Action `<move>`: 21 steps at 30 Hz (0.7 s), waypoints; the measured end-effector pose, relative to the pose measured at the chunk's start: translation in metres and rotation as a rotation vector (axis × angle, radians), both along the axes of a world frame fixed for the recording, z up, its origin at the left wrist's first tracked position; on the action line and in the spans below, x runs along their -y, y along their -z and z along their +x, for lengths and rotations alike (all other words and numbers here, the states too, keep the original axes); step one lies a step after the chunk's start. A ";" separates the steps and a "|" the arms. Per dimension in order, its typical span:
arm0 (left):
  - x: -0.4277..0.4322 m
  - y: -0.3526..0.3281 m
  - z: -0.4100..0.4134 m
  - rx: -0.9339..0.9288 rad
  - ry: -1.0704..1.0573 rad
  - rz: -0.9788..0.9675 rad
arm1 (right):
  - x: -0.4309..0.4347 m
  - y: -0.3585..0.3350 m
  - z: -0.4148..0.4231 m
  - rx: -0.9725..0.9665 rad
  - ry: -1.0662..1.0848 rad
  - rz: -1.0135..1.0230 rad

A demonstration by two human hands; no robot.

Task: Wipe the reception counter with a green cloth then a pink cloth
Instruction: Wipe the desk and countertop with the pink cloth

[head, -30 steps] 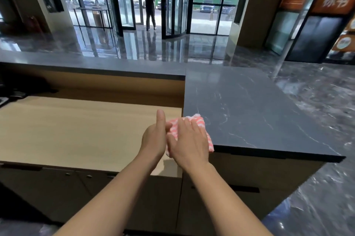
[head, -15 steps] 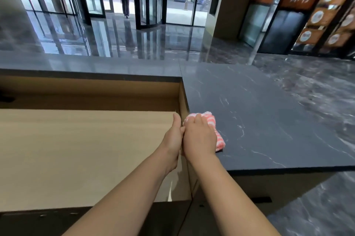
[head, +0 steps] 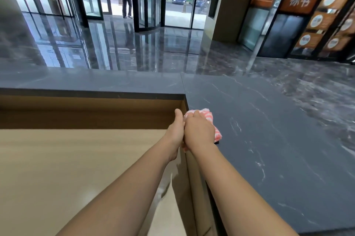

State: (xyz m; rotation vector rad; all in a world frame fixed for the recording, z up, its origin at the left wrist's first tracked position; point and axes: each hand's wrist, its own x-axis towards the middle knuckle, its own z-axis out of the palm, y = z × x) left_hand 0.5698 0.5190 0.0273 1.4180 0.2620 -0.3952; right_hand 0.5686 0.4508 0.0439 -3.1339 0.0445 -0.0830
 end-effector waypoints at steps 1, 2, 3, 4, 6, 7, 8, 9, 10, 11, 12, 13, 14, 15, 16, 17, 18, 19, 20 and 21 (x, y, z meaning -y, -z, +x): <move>-0.002 -0.001 0.011 0.006 -0.008 0.023 | -0.001 0.001 0.011 -0.005 -0.004 -0.007; -0.003 -0.003 0.022 0.015 -0.005 0.044 | -0.001 0.001 0.022 -0.006 -0.011 -0.011; -0.003 -0.005 0.032 0.027 0.002 0.066 | -0.001 0.001 0.032 -0.007 -0.021 -0.013; -0.002 -0.007 0.043 0.039 0.005 0.092 | 0.000 0.001 0.043 -0.004 -0.033 -0.012; 0.000 -0.012 0.063 0.054 -0.013 0.126 | 0.001 0.001 0.062 0.012 -0.059 -0.002; 0.001 -0.014 0.072 0.052 -0.028 0.113 | 0.002 0.001 0.071 0.017 -0.071 0.004; 0.002 -0.015 0.080 0.044 -0.036 0.081 | 0.002 0.001 0.080 0.019 -0.078 0.008; 0.003 -0.015 0.087 0.033 -0.045 0.036 | 0.003 0.001 0.086 0.018 -0.076 0.013; 0.003 -0.014 0.094 0.018 -0.060 -0.008 | 0.004 0.000 0.095 0.015 -0.077 0.016; 0.004 -0.013 0.098 0.003 -0.074 -0.040 | 0.004 0.000 0.101 0.014 -0.084 0.007; 0.004 -0.011 0.101 -0.007 -0.081 -0.064 | 0.004 0.000 0.104 0.015 -0.099 -0.012; 0.005 -0.010 0.104 -0.010 -0.084 -0.085 | 0.005 0.000 0.108 0.016 -0.120 -0.032; 0.006 -0.008 0.106 -0.011 -0.088 -0.101 | 0.006 0.000 0.110 0.024 -0.137 -0.049; 0.008 -0.006 0.108 -0.013 -0.096 -0.115 | 0.006 0.001 0.112 0.038 -0.149 -0.067; 0.009 -0.006 0.108 -0.012 -0.109 -0.123 | 0.007 0.002 0.113 0.055 -0.160 -0.086; 0.010 -0.005 0.108 -0.012 -0.120 -0.132 | 0.008 0.003 0.112 0.064 -0.171 -0.105; 0.010 -0.004 0.107 -0.014 -0.128 -0.141 | 0.008 0.003 0.110 0.069 -0.181 -0.121; 0.010 -0.004 0.105 -0.018 -0.130 -0.152 | 0.008 0.003 0.108 0.066 -0.187 -0.130; 0.010 -0.004 0.102 -0.020 -0.130 -0.161 | 0.008 0.002 0.106 0.061 -0.193 -0.132; 0.010 -0.003 0.100 -0.019 -0.129 -0.170 | 0.008 0.002 0.103 0.057 -0.200 -0.130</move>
